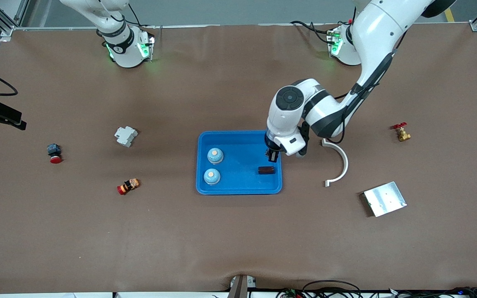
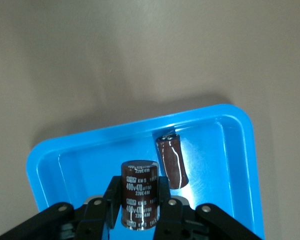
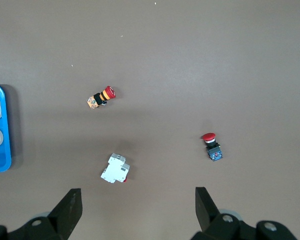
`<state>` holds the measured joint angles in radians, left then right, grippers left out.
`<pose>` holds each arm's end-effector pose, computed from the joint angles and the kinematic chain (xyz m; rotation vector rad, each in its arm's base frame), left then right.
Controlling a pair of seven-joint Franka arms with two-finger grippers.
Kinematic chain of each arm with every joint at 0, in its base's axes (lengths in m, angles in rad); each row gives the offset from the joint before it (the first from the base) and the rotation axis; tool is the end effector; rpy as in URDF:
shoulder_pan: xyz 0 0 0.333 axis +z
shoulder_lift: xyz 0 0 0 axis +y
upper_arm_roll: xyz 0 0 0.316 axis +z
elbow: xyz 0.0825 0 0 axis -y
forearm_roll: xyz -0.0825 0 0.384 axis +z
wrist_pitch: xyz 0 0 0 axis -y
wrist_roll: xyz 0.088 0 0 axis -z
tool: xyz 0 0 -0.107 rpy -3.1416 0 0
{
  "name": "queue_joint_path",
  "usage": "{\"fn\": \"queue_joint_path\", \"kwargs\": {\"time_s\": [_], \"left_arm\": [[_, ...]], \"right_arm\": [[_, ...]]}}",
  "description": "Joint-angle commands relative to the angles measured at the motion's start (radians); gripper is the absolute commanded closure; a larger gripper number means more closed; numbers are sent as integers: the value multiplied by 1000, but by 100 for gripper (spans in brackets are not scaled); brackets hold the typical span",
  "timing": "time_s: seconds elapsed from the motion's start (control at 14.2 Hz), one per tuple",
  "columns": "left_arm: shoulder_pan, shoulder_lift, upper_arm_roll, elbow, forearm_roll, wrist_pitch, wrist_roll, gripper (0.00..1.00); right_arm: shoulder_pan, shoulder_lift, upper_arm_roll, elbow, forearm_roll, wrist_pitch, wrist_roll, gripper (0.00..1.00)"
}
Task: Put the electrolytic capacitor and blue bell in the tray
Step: 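Carry the second capacitor into the tray with the left gripper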
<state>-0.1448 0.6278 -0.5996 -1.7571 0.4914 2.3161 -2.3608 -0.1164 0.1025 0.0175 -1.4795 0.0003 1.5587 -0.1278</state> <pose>0.5221 -0.4148 0.2657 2.3575 1.9664 0.0524 0.5819 -0.0583 0.6081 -3.1364 -0.0452 0.0359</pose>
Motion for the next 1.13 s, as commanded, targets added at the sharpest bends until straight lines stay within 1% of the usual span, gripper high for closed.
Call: {"fn": "queue_joint_path", "kwargs": {"time_s": [0.0,0.14,0.21,0.49,1.06], "left_arm": [[-85,58,72,67,29,-20,-64,100],[-142,73,130,76,27,-18,-77,100],[-157,79,142,87,27,-20,-86,100],[-164,81,149,87,24,-20,-118,100],[-188,81,149,76,15,-75,-225,100]], "right_arm": [[-8,-15,7,-8,0,-2,-3,0],[-6,-15,7,-8,0,1,-3,0],[-8,-14,7,-8,0,0,-3,0],[-8,-14,6,-8,1,-3,-1,0],[-8,-15,6,-10,3,-6,-1,0]]}}
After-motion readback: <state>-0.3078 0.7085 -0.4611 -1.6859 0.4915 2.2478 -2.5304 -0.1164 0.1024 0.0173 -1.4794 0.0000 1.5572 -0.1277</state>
